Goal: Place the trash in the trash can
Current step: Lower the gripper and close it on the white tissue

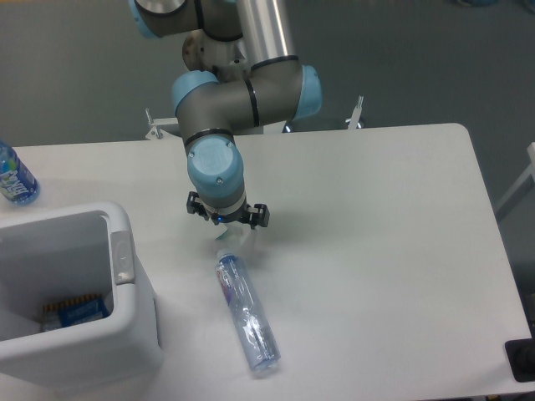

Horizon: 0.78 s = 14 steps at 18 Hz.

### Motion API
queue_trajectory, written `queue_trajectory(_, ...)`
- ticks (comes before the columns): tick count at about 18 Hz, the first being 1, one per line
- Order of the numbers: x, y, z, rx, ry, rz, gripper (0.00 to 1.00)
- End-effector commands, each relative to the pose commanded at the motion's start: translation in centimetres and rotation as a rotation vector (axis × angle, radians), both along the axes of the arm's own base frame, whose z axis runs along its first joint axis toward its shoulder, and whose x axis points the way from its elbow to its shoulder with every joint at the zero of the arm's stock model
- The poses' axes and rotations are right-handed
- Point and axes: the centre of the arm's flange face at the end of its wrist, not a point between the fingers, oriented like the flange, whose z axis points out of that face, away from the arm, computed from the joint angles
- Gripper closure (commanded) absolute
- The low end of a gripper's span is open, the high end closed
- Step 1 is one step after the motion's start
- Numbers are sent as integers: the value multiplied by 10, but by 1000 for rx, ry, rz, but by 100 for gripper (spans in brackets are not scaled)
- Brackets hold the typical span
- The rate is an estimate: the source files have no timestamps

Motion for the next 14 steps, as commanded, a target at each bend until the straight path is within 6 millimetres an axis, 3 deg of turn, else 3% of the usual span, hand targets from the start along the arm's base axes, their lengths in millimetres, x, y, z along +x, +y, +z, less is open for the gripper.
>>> queue_trajectory(2,-1,-1,-1,-12,12,-5,10)
queue_trajectory(5,-3,-1,-1,-23,26,-8,38)
queue_trajectory(9,-7,0,5,-27,40,-17,97)
queue_trajectory(14,-16,-4,11,-23,35,-44,100)
